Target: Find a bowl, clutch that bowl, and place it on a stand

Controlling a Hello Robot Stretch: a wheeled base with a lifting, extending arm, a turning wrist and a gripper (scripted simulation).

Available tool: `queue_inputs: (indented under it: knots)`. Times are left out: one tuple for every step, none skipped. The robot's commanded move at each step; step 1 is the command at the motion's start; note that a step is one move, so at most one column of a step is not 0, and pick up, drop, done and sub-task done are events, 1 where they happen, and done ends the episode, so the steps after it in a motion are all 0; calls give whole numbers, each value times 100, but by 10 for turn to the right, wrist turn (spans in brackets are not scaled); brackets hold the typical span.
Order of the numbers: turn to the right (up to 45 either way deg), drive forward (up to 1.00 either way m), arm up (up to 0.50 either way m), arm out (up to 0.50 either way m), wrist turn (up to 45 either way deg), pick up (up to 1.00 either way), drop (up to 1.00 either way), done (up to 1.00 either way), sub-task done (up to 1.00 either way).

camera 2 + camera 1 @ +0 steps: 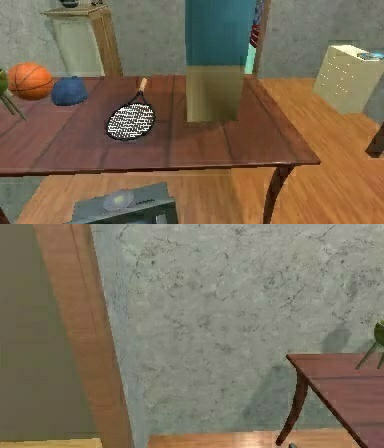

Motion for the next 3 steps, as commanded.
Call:
queue_inputs:
  knots:
    - [-450,0,0,0,0,0,0,0,0]
    - [-450,0,0,0,0,0,0,0,0]
    - [0,100,0,0,0,0,0,0,0]
